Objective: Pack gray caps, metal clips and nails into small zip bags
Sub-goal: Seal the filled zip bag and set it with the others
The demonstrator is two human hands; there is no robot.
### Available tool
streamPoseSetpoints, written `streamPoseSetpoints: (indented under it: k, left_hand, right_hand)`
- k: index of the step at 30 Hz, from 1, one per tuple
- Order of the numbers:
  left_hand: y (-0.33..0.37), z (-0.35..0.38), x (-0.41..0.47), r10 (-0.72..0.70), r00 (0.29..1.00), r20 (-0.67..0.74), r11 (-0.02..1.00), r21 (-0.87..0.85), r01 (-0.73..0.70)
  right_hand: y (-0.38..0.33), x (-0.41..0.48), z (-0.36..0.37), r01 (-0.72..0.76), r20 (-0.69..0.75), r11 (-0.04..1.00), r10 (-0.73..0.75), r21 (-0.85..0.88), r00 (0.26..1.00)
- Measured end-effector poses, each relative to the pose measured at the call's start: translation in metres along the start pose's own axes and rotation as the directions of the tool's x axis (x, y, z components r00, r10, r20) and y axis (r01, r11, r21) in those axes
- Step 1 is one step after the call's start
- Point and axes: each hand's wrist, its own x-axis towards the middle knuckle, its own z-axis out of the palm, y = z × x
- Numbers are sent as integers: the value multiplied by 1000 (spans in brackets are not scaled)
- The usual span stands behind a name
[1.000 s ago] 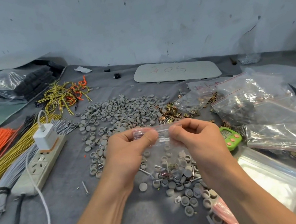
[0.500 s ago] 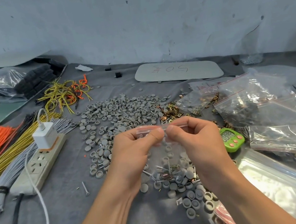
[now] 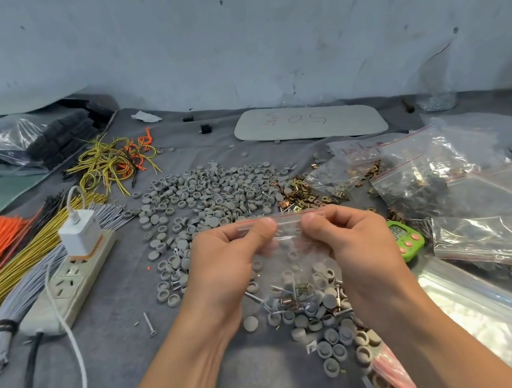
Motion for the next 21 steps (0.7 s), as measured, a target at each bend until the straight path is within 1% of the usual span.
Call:
streamPoseSetpoints:
  k: [3,6,9,11,13,14,16,17,18,19,20,21]
  left_hand:
    - [2,2,-1,19,1000,-10,1000,1,-19]
    - [6,2,-5,38,998,43,999,-23,-37]
    - [2,1,-5,85,996,20,996,27,-85]
    - [2,1,-4,103,995,2,994,27,-104]
    - [5,0,-4,81,997,21,996,-43,-80]
    - [7,0,-5,64,997,52,993,-106,-58]
    - [12,3,-6,43,992,122,970,-242,-12]
    - [14,6,-7,40,989,140,958,-287,2]
    - [16,9,-8,39,989,143,950,-313,8]
    - [17,13,-9,44,990,136,950,-311,0]
    - [17,18,-9,52,990,130,961,-275,-14]
    - [16,22,-9,55,989,140,978,-205,-25]
  right_hand:
    - [1,-1,2,-6,1,1000,6,14,1000]
    - [-2,1,-1,-20,19,999,19,31,1000]
    - [-1,1,-3,10,36,999,-9,-45,999]
    - [0,0,-3,34,50,997,-30,-66,998]
    - [-3,-3,-7,24,146,999,-17,-47,989]
    - [-4,-4,-10,3,219,996,16,-85,976]
    - [-5,-9,-16,-8,345,965,101,-261,933]
    - [-4,-13,-16,19,360,942,110,-336,926]
    - [-4,-15,-15,51,332,926,83,-375,940]
    - [-4,-17,-14,69,278,924,41,-377,960]
    - [-5,-18,-16,65,209,940,7,-335,978]
    - [-7,-18,-21,45,136,966,-10,-255,991]
